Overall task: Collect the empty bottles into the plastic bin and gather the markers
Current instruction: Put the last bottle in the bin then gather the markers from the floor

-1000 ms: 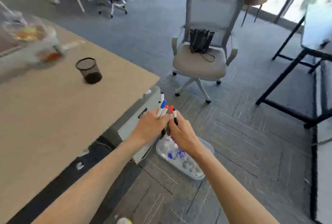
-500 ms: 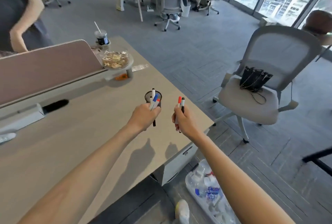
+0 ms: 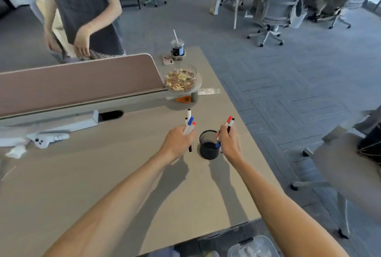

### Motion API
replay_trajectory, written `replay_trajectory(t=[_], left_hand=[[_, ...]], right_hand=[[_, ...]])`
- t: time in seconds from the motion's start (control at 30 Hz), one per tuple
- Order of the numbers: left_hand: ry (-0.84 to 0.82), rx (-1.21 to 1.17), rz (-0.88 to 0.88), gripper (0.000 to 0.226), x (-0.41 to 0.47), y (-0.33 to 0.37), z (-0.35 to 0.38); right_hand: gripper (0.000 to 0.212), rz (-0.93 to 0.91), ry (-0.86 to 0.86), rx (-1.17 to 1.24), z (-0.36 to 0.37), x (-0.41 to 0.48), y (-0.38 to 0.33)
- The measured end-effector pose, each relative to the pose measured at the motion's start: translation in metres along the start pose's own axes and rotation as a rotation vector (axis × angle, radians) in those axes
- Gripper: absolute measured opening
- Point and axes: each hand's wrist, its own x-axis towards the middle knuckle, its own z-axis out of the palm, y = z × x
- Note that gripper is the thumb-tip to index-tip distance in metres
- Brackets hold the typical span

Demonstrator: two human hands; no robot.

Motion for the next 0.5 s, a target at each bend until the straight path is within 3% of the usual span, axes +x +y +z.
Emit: replay_trajectory(t=[0.17, 0.43, 0.5], left_hand=[[-0.033, 0.037, -0.012, 0.042, 0.034, -0.010, 0.002], [-0.059, 0.068, 0.012, 0.046, 0.066, -0.032, 0.006], [-0.072, 0.079, 0.012, 0.046, 0.072, -0.036, 0.008]], right_hand=[[0.043, -0.030, -0.059, -0.057, 0.020, 0.033, 0.010], [0.030, -0.030, -0.125, -0.202, 0.025, 0.053, 0.029], [0.019, -0.017, -0.132, -0.203, 0.022, 0.054, 0.030]])
